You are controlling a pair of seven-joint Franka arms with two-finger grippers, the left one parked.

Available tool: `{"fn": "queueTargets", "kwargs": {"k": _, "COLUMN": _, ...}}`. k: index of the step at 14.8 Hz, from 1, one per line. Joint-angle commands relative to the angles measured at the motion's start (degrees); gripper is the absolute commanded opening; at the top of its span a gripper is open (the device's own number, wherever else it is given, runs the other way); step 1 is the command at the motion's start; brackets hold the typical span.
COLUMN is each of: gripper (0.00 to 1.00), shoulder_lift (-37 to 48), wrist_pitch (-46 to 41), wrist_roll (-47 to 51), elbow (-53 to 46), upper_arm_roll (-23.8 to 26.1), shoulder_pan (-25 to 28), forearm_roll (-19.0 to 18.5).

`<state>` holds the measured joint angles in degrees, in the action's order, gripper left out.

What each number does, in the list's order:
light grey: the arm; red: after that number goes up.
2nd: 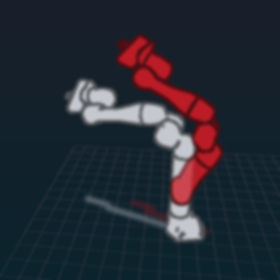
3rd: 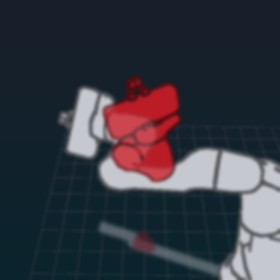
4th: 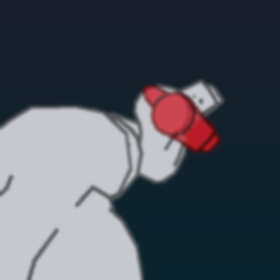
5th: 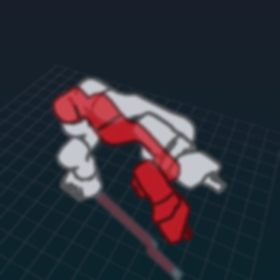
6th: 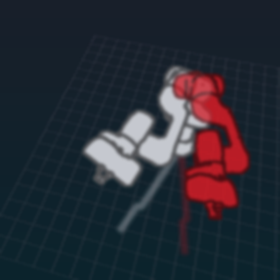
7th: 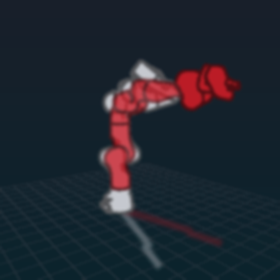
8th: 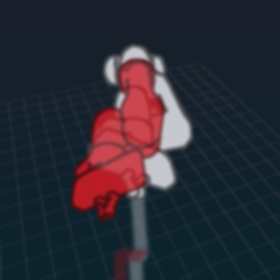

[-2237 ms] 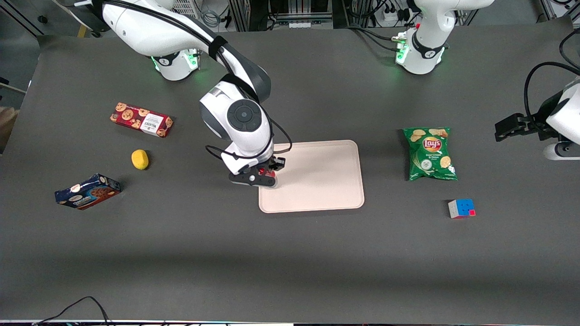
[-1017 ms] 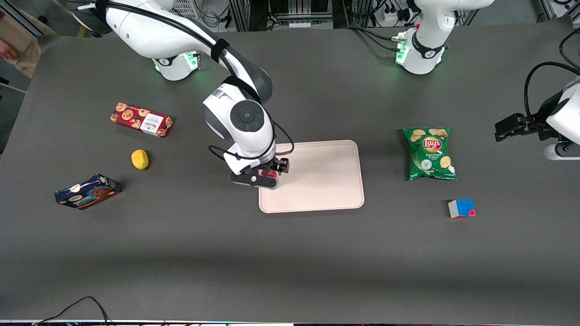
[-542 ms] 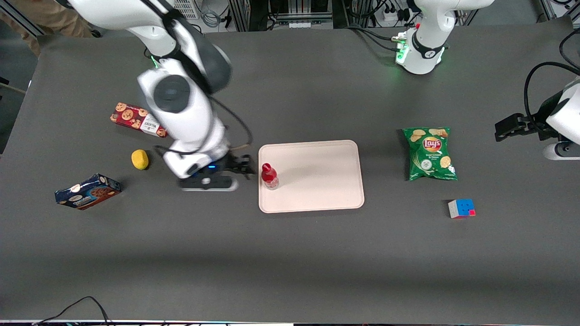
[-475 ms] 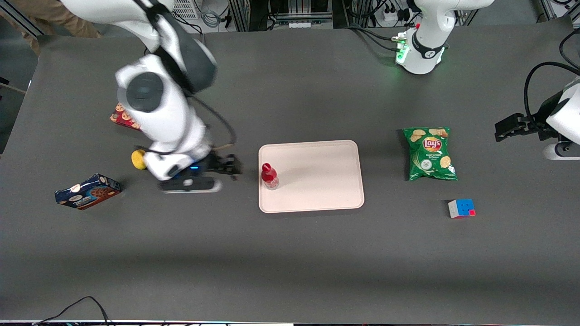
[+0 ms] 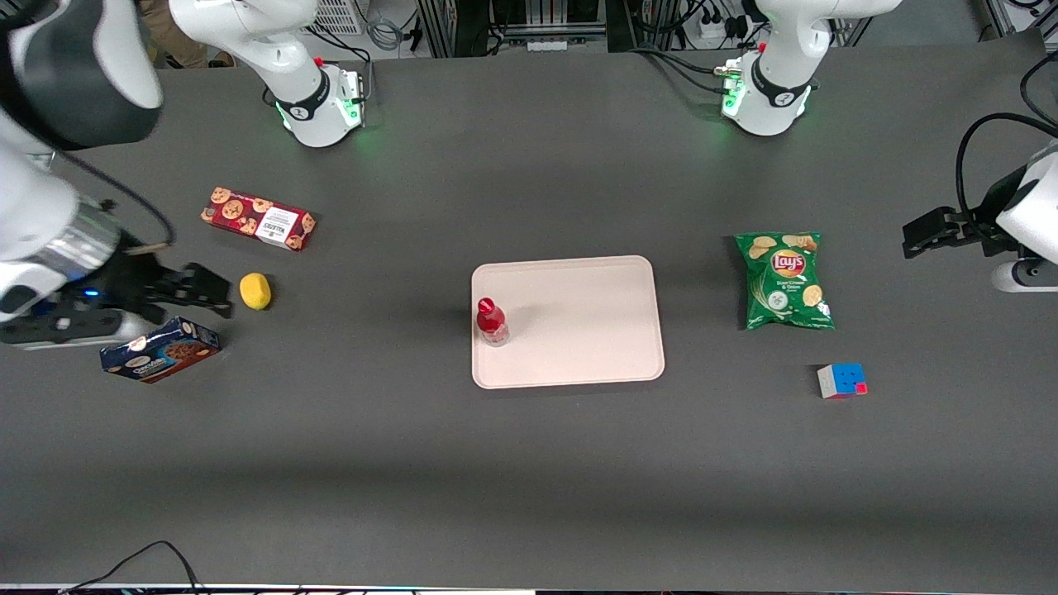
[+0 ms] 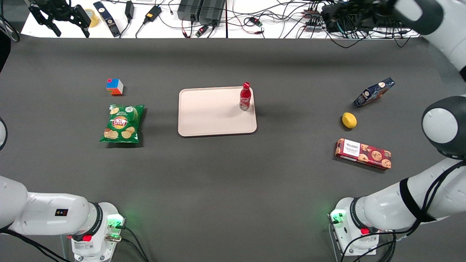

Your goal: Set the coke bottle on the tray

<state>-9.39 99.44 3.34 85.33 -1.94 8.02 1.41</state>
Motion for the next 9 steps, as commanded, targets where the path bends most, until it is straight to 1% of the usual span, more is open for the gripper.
{"fn": "queueTargets", "kwargs": {"k": 1, "gripper": 1.0, "shoulder_lift": 2.3, "wrist_pitch": -2.7, "wrist_roll": -6.4, "elbow": 1.9, "upper_arm_roll": -6.1, "shoulder_pan": 1.0, "forearm_roll": 1.4}}
{"fn": "queueTargets", "kwargs": {"k": 5, "gripper": 1.0, "shoulder_lift": 2.2, "wrist_pitch": -4.2, "wrist_roll": -6.2, "elbow": 1.9, "upper_arm_roll": -7.8, "shoulder_pan": 0.8, "forearm_roll": 1.3}}
{"fn": "queueTargets", "kwargs": {"k": 9, "gripper": 1.0, "shoulder_lift": 2.3, "wrist_pitch": -6.0, "wrist_roll": -6.4, "elbow": 1.9, "upper_arm_roll": -8.3, "shoulder_pan": 0.5, "forearm_roll": 1.3}}
